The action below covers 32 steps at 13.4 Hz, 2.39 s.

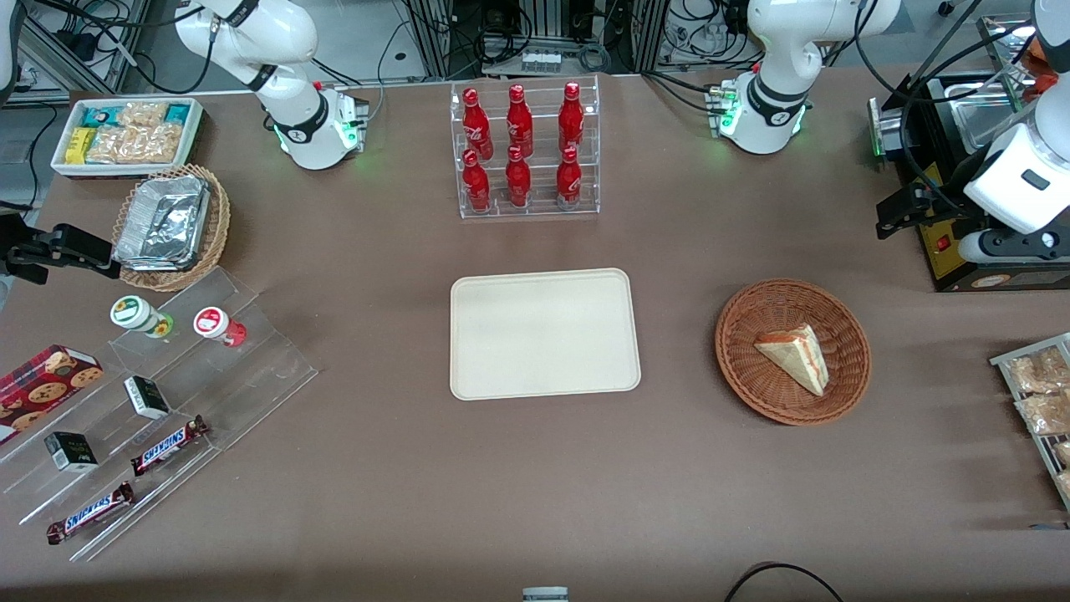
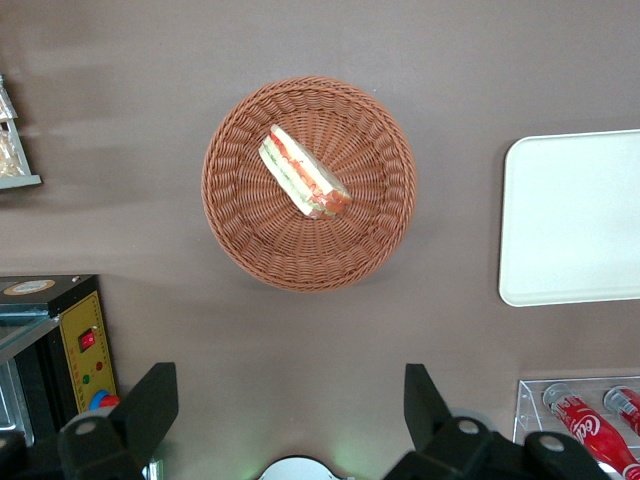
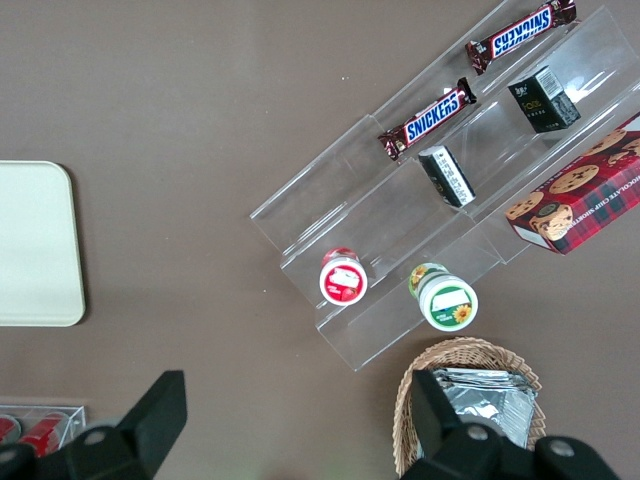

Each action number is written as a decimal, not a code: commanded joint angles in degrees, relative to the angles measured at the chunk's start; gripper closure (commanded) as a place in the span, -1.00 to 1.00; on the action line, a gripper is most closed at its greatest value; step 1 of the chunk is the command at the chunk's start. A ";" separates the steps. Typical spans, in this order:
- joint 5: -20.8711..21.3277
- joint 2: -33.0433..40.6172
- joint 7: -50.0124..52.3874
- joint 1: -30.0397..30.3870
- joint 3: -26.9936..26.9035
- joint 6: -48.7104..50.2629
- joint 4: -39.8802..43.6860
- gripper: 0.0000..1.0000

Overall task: Place sandwich from basket to tray
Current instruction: 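Move the left gripper over the sandwich in the wicker basket, then lower the left gripper and close it on the wrapped sandwich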

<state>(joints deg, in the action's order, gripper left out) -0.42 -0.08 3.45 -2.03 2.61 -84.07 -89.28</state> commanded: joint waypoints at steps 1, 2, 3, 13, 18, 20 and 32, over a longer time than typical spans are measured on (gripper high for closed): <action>-0.29 -0.18 -1.07 0.27 0.29 0.39 0.69 -1.00; -0.28 -0.35 -1.07 0.45 0.29 0.39 0.94 -1.00; -0.11 -0.62 -0.99 0.62 0.29 0.31 1.03 -1.00; 2.27 -6.16 3.05 0.63 0.11 -18.39 -11.61 -1.00; 2.27 -5.89 9.21 0.54 0.11 -25.27 -17.68 -1.00; 1.74 -6.07 10.87 0.80 0.02 -25.44 -18.82 -1.00; 2.09 -6.76 31.69 0.63 -0.07 -40.29 -29.64 -1.00</action>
<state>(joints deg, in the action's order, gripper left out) 1.04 -7.62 31.08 -1.84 2.13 -122.00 -117.04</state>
